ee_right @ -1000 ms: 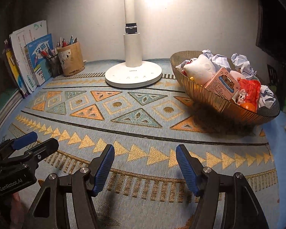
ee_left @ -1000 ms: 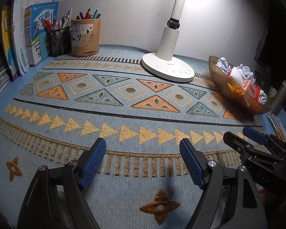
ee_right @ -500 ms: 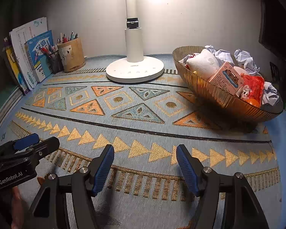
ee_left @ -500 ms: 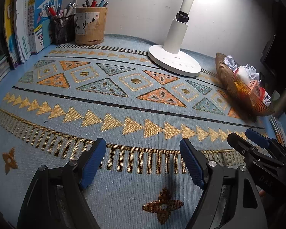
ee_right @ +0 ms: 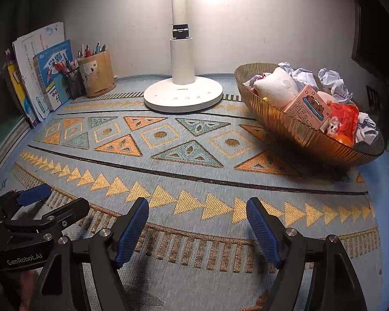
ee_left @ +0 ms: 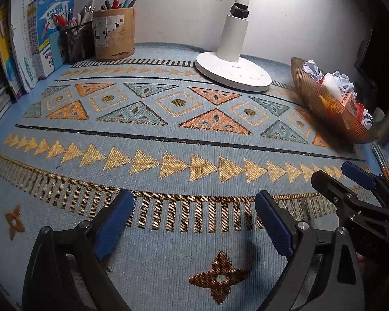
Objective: Organize objects
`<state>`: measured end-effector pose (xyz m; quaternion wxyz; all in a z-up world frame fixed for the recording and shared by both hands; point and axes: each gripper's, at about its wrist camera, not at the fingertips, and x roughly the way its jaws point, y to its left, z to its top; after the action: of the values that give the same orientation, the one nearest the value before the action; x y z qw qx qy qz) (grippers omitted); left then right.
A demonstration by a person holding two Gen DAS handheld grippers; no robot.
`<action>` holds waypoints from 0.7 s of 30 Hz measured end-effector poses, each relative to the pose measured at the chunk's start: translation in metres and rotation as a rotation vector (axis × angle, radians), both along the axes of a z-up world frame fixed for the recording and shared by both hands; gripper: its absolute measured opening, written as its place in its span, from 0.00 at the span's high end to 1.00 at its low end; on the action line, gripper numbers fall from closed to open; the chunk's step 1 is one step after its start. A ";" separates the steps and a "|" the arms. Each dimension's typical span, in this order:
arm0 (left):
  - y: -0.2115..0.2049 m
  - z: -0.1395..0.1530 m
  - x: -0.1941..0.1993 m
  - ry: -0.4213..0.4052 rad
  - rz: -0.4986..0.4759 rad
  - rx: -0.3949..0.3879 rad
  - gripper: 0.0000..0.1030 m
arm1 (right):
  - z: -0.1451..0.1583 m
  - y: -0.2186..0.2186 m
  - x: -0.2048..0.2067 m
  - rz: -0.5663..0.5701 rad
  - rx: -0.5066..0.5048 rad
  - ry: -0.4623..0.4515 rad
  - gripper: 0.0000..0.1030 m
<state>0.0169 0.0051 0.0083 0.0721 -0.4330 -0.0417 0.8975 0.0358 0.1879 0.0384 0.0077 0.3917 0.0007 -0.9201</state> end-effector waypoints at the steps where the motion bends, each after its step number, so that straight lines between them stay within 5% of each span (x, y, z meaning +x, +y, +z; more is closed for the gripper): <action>1: 0.000 0.000 0.000 0.000 0.000 -0.001 0.08 | 0.000 0.000 0.000 0.001 0.002 0.000 0.26; 21: 0.010 -0.003 -0.002 -0.023 -0.017 -0.087 0.02 | -0.003 0.001 -0.004 -0.011 -0.003 -0.027 0.25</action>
<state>0.0145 0.0155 0.0051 0.0603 -0.4465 0.0003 0.8927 0.0321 0.1893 0.0353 0.0033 0.4039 -0.0029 -0.9148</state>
